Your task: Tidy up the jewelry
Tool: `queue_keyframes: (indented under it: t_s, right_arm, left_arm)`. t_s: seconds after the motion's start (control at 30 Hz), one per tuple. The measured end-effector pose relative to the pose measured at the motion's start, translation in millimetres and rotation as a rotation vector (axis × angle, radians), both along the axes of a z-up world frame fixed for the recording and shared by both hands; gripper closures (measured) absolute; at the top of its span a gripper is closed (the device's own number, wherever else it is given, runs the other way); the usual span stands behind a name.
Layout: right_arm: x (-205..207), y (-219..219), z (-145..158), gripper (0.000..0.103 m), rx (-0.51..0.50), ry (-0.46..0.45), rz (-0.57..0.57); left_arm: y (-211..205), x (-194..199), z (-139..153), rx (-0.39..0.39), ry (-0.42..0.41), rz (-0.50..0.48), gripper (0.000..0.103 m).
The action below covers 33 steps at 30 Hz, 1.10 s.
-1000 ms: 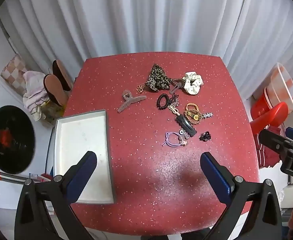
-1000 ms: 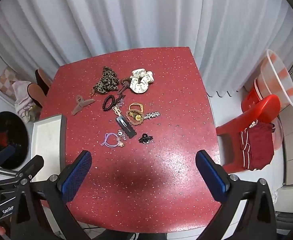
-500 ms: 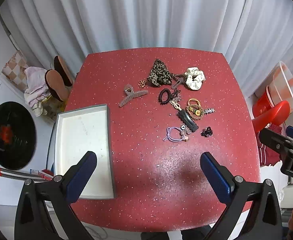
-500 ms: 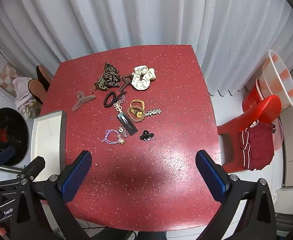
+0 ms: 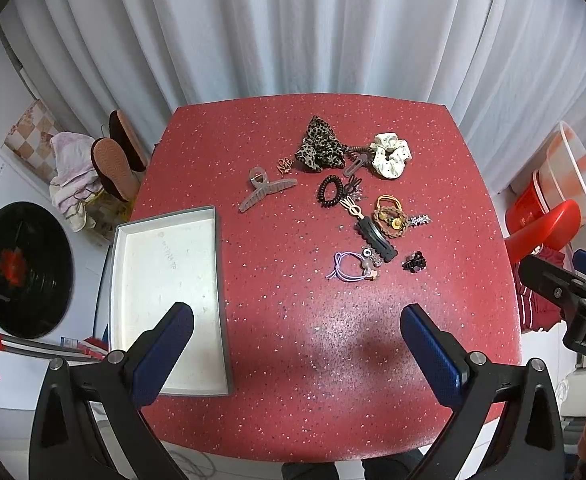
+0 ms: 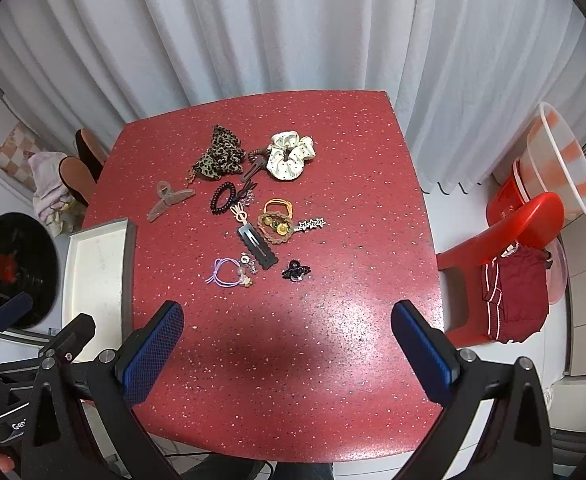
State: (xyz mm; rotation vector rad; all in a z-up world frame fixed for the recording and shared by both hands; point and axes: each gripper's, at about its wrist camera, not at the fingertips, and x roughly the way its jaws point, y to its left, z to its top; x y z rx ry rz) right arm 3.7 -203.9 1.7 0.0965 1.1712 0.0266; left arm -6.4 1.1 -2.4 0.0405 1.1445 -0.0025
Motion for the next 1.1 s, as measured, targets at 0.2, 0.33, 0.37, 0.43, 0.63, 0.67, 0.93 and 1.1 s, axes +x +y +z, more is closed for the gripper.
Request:
queue_keyframes:
  t_s: [0.2, 0.33, 0.37, 0.43, 0.63, 0.67, 0.93, 1.1]
  right_arm:
    - [-1.4, 2.8, -0.8, 0.000, 0.001, 0.003, 0.006]
    - [-2.4, 3.1, -1.1, 0.000, 0.001, 0.001, 0.005]
    - [-1.9, 2.9, -1.1, 0.000, 0.001, 0.002, 0.005]
    - [-2.2, 3.2, -1.1, 0.000, 0.001, 0.002, 0.005]
    - [-2.1, 3.3, -1.2, 0.000, 0.001, 0.002, 0.005]
    - [-2.2, 3.4, -1.4, 0.000, 0.001, 0.003, 0.005]
    - [-4.2, 6.5, -4.2, 0.000, 0.000, 0.005, 0.009]
    - [-3.8, 6.4, -3.9, 0.000, 0.000, 0.004, 0.008]
  left_arm:
    - [1.0, -2.5, -1.6, 0.002, 0.002, 0.000, 0.000]
    - [3.4, -6.5, -3.4, 0.003, 0.002, 0.002, 0.000]
    - [3.4, -6.3, -3.4, 0.003, 0.002, 0.001, 0.000]
    - [4.0, -7.1, -3.7, 0.003, 0.003, 0.000, 0.000]
    - [5.2, -6.5, -4.0, 0.004, 0.006, 0.004, 0.000]
    - [5.7, -6.3, -4.4, 0.004, 0.008, 0.005, 0.000]
    - [5.8, -3.4, -5.4, 0.007, 0.016, 0.004, 0.000]
    - [4.7, -1.6, -5.5, 0.009, 0.020, 0.005, 0.000]
